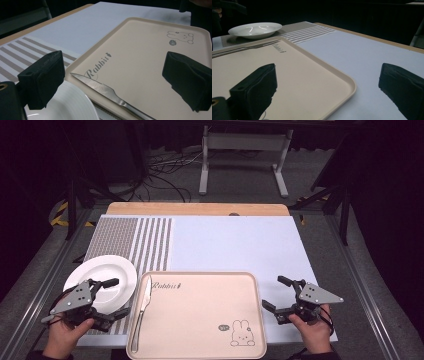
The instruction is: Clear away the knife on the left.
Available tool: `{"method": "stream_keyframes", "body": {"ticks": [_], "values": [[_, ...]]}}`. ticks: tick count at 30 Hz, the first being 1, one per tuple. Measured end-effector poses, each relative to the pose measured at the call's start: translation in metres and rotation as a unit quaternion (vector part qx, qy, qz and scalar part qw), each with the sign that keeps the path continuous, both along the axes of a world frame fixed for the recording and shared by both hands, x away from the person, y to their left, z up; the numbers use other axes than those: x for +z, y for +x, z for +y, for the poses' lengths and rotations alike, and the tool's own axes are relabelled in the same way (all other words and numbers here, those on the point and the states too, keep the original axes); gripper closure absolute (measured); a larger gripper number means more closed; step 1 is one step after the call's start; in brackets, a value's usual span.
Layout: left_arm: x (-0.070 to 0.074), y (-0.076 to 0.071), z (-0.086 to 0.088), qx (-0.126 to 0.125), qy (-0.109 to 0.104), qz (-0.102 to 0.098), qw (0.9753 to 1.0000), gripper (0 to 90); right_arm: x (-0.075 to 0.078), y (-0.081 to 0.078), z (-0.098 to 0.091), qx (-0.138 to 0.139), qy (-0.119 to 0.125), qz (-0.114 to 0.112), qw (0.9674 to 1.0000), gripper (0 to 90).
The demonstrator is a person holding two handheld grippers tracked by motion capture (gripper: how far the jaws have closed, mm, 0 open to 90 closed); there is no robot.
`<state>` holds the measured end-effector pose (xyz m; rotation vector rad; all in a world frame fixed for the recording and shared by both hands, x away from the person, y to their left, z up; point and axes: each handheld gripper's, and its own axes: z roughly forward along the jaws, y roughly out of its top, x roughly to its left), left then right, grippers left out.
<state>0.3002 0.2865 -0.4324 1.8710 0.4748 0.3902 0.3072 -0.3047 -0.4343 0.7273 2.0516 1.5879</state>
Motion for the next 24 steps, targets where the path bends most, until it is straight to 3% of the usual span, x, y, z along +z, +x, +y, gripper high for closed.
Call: {"method": "stream_keyframes", "body": {"ticks": [8, 13, 20, 24], "values": [[-0.019, -0.004, 0.014, 0.035, -0.035, 0.011, 0.9987, 5.0, -0.005, 0.0, -0.001, -0.004, 0.012, -0.001, 0.9999, 2.3], [-0.021, -0.004, 0.018, 0.05, -0.046, 0.011, 0.9976, 4.5, -0.012, 0.001, -0.001, -0.006, 0.015, 0.009, 0.9998, 2.2], [-0.021, -0.006, 0.02, 0.053, -0.026, 0.009, 0.9982, 2.7, -0.012, 0.002, -0.002, -0.009, 0.016, 0.009, 0.9998, 2.2], [-0.02, -0.007, 0.019, 0.047, -0.03, 0.009, 0.9984, 2.0, -0.012, 0.002, -0.002, -0.01, 0.016, 0.009, 0.9998, 2.2]]}}
